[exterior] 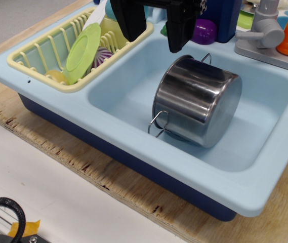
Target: Flip pot upright which is in sink
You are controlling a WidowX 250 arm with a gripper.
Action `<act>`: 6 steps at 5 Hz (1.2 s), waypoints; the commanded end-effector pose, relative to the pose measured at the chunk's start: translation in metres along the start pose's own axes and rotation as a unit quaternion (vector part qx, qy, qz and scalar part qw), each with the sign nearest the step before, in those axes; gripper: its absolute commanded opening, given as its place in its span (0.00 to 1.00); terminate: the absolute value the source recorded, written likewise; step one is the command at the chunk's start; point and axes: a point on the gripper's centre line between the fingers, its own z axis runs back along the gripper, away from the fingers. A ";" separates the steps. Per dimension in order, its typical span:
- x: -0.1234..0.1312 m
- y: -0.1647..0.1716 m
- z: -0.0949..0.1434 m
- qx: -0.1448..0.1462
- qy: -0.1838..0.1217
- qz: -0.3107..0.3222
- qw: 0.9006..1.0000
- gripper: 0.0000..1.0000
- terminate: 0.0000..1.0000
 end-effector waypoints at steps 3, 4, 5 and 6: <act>-0.001 0.015 -0.014 -0.080 0.006 0.022 0.997 1.00 0.00; 0.001 0.022 -0.021 -0.134 0.001 0.043 0.990 1.00 0.00; 0.002 0.024 -0.032 -0.186 -0.005 0.067 0.980 1.00 0.00; 0.001 0.025 -0.043 -0.243 -0.029 0.094 0.965 1.00 0.00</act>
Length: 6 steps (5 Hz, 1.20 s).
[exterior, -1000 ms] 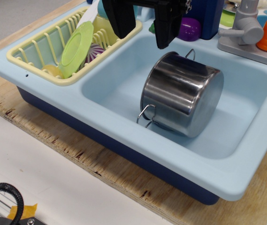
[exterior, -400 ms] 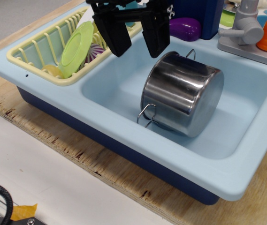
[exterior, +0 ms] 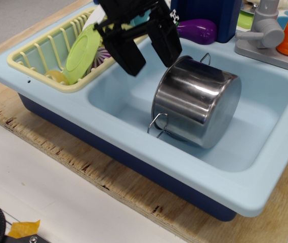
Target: Flip pot upright which is in sink
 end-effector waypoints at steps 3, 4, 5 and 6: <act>0.012 -0.017 -0.023 -0.099 -0.040 0.009 0.994 1.00 0.00; 0.009 -0.026 -0.034 -0.114 -0.043 0.008 0.993 1.00 0.00; 0.008 -0.033 -0.043 -0.107 -0.038 -0.002 0.993 1.00 0.00; 0.007 -0.039 -0.045 -0.063 -0.027 -0.033 0.997 0.00 0.00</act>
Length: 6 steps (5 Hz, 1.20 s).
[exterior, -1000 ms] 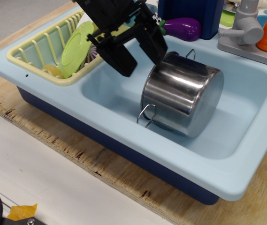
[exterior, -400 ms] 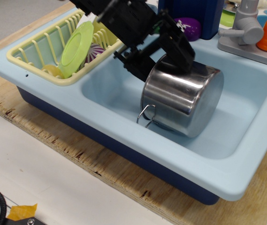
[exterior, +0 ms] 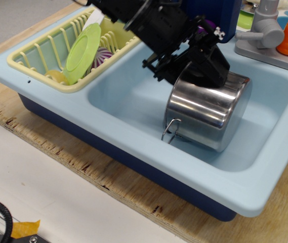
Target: Flip pot upright which is in sink
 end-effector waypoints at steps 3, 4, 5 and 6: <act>0.013 -0.019 0.000 0.211 0.079 -0.160 0.961 0.00 0.00; 0.012 -0.021 0.002 0.228 0.081 -0.159 0.957 0.00 0.00; 0.005 -0.018 -0.007 0.212 0.090 -0.144 0.962 1.00 0.00; 0.005 -0.018 -0.007 0.212 0.090 -0.144 0.962 1.00 0.00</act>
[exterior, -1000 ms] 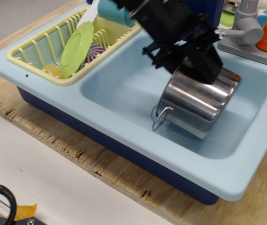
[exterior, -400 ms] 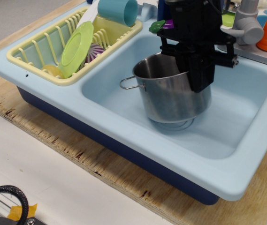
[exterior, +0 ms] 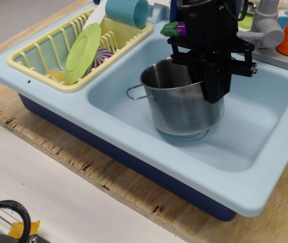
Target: Flip pot upright which is in sink
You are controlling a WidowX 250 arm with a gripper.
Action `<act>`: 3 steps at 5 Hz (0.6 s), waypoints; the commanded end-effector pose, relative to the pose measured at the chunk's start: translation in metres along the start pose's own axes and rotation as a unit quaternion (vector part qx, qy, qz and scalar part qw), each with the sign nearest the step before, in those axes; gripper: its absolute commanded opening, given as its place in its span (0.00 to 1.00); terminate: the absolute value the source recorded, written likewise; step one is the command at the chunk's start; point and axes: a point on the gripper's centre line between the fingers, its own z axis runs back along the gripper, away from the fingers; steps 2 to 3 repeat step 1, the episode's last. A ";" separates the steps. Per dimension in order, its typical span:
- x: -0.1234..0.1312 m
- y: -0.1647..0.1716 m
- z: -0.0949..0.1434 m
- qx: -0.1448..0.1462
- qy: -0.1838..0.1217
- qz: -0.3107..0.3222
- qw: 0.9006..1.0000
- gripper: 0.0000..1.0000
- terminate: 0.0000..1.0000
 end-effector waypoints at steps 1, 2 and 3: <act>0.002 -0.004 0.011 0.001 -0.019 -0.008 1.000 1.00 1.00; 0.002 -0.004 0.011 0.001 -0.019 -0.008 1.000 1.00 1.00; 0.002 -0.004 0.011 0.001 -0.019 -0.008 1.000 1.00 1.00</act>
